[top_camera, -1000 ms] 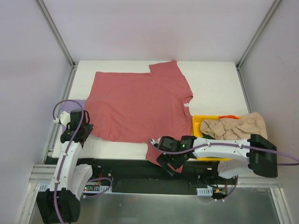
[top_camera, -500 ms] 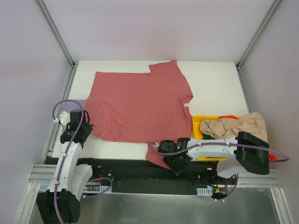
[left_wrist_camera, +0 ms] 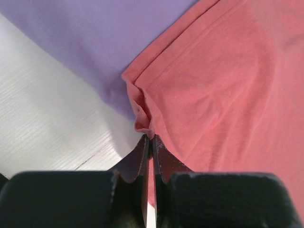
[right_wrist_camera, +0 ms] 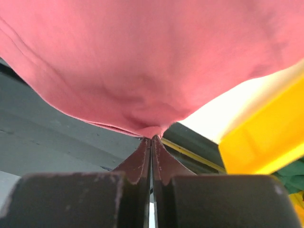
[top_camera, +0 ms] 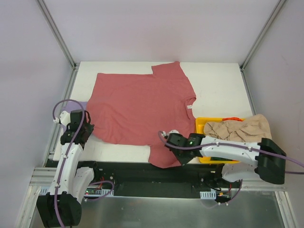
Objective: Fold and stack the t-shirts
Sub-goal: Grap the side of the flattened tshirt closest away from the robot with both arms
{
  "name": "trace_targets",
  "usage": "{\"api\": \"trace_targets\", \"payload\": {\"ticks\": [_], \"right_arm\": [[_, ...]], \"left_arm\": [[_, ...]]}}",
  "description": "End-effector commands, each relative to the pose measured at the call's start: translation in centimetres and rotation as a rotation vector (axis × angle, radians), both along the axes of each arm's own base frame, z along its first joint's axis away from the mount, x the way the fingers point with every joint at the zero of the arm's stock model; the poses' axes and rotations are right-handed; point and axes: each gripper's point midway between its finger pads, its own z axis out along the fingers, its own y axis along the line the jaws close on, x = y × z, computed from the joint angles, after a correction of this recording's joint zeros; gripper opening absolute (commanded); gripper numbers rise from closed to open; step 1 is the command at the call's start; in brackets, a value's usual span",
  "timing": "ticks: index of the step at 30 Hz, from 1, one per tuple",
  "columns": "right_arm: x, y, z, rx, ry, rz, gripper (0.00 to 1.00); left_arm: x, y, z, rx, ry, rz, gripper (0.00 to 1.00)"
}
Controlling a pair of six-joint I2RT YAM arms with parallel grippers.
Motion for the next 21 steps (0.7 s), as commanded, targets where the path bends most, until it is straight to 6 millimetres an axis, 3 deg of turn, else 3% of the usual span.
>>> {"api": "trace_targets", "payload": {"ticks": [1,6,11,21], "right_arm": [[3.7,0.7,4.4,0.12,-0.125,-0.073,0.0],[7.2,1.1,7.3,0.213,-0.186,-0.137,0.0],[12.0,1.2,10.9,0.274,-0.306,-0.225,0.0],[21.2,-1.9,16.5,0.31,-0.51,-0.392,0.0]], "left_arm": [[1.3,0.4,2.5,0.016,-0.051,0.002,0.0],[2.1,1.0,3.5,0.034,-0.052,0.028,0.0],[3.7,1.4,4.8,0.052,-0.04,0.021,0.0],[7.3,2.0,5.9,0.083,0.011,-0.002,0.0]]}}
